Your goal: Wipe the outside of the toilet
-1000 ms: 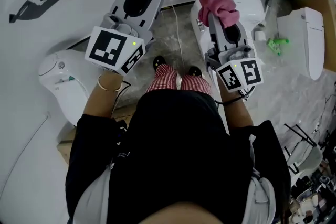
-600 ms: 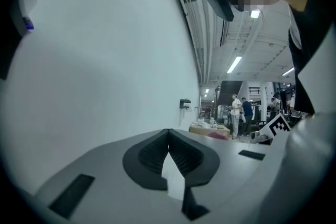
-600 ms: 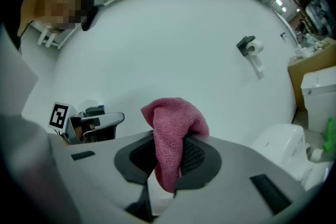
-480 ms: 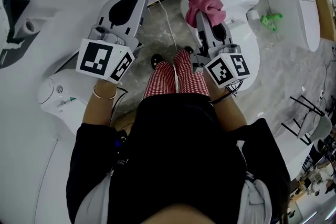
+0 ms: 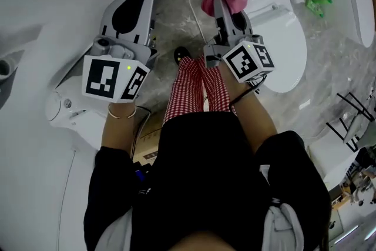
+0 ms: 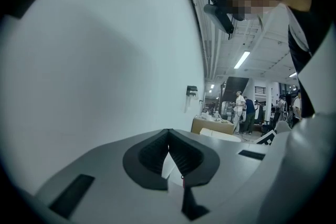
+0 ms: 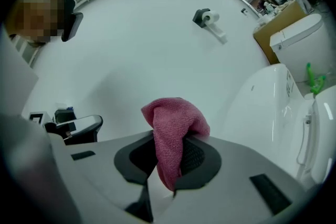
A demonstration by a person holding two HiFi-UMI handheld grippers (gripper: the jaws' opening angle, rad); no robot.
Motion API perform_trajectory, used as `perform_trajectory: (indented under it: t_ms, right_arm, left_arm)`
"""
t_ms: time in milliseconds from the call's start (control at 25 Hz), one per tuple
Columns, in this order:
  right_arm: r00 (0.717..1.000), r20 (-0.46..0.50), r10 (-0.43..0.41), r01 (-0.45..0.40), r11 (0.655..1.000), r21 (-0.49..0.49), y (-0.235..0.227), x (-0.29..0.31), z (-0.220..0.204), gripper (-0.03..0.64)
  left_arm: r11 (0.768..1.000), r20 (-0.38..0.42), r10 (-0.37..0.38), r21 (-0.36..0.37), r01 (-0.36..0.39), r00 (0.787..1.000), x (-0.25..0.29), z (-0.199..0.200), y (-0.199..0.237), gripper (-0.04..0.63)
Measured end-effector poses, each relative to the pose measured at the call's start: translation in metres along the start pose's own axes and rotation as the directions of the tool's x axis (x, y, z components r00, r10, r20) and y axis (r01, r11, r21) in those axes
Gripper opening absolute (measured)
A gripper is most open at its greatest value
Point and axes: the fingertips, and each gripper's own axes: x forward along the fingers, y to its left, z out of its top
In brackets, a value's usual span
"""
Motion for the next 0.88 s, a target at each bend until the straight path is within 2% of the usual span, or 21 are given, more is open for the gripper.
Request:
perform_trajectory:
  t_ms: [280,400,680,880]
  right_arm:
    - [0.996,-0.004,-0.086,0.086,0.993,0.082,-0.043,0.022,-0.048,0.074]
    - [0.993,-0.008,-0.117,0.117,0.986,0.118,-0.057,0.032,-0.069,0.074]
    - [0.971,-0.004,-0.239,0.234,0.948,0.217,-0.102,0.048,-0.098,0.074]
    - [0.955,-0.016,-0.295,0.288,0.919,0.269,-0.12,0.058,-0.113,0.072]
  left_arm:
    - [0.999,-0.05,0.031,-0.028,-0.032,0.998,0.01,-0.053,0.014,0.006]
    - [0.997,-0.053,0.047,-0.064,-0.051,0.997,0.01,-0.07,0.024,0.006]
    - [0.994,-0.063,0.083,-0.071,-0.087,0.995,0.003,-0.093,0.041,0.006]
    - [0.988,-0.071,0.117,-0.096,-0.124,0.991,-0.008,-0.103,0.05,0.006]
